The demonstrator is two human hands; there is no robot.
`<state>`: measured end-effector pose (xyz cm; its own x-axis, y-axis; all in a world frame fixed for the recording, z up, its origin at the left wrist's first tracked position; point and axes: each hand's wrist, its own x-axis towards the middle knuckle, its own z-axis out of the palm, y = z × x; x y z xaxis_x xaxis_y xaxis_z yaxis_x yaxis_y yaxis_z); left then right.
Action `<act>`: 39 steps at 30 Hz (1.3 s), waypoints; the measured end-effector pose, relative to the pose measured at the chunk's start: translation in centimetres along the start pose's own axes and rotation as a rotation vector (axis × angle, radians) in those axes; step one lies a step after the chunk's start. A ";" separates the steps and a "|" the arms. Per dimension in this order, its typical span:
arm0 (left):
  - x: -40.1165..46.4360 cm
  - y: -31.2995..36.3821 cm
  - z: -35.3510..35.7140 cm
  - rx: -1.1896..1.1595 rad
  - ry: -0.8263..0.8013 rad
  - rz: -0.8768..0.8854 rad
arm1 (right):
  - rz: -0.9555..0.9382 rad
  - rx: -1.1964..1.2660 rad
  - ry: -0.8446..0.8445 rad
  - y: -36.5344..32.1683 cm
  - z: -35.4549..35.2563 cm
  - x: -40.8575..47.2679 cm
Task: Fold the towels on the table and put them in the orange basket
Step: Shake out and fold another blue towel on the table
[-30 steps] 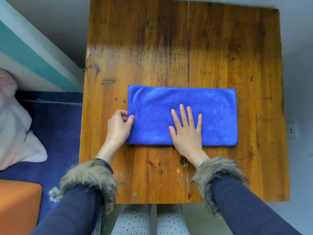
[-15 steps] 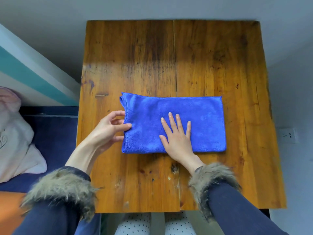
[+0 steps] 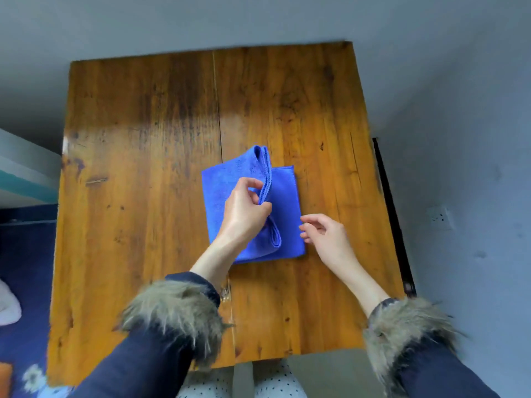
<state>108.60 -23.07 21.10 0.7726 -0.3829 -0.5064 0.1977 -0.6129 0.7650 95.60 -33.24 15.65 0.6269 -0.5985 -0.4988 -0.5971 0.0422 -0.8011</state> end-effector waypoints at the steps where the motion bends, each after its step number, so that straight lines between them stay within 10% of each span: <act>1: 0.3 -0.2 1.3 0.044 0.002 0.004 | 0.014 0.014 -0.018 0.4 -0.2 0.1; 17: 1.4 -2.2 7.8 0.283 -0.005 0.034 | 0.023 -0.077 -0.132 1.9 -1.4 0.9; 22: -0.4 -4.6 5.1 0.273 0.124 0.430 | 0.092 -0.016 -0.083 0.9 -0.5 1.6; 27: 0.5 -9.2 -0.4 0.821 0.230 0.661 | -0.379 -0.441 0.280 -0.3 2.1 1.7; 30: 1.9 -9.8 -1.3 0.951 0.131 0.655 | -0.758 -0.755 0.193 0.2 4.9 2.4; 39: 4.9 -11.1 -0.4 1.016 0.122 0.682 | -0.688 -0.897 0.109 2.3 5.1 6.8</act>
<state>110.39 -17.88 10.30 0.5962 -0.8017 -0.0420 -0.7858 -0.5935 0.1739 101.06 -33.17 8.76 0.9396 -0.3414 0.0220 -0.3133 -0.8845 -0.3457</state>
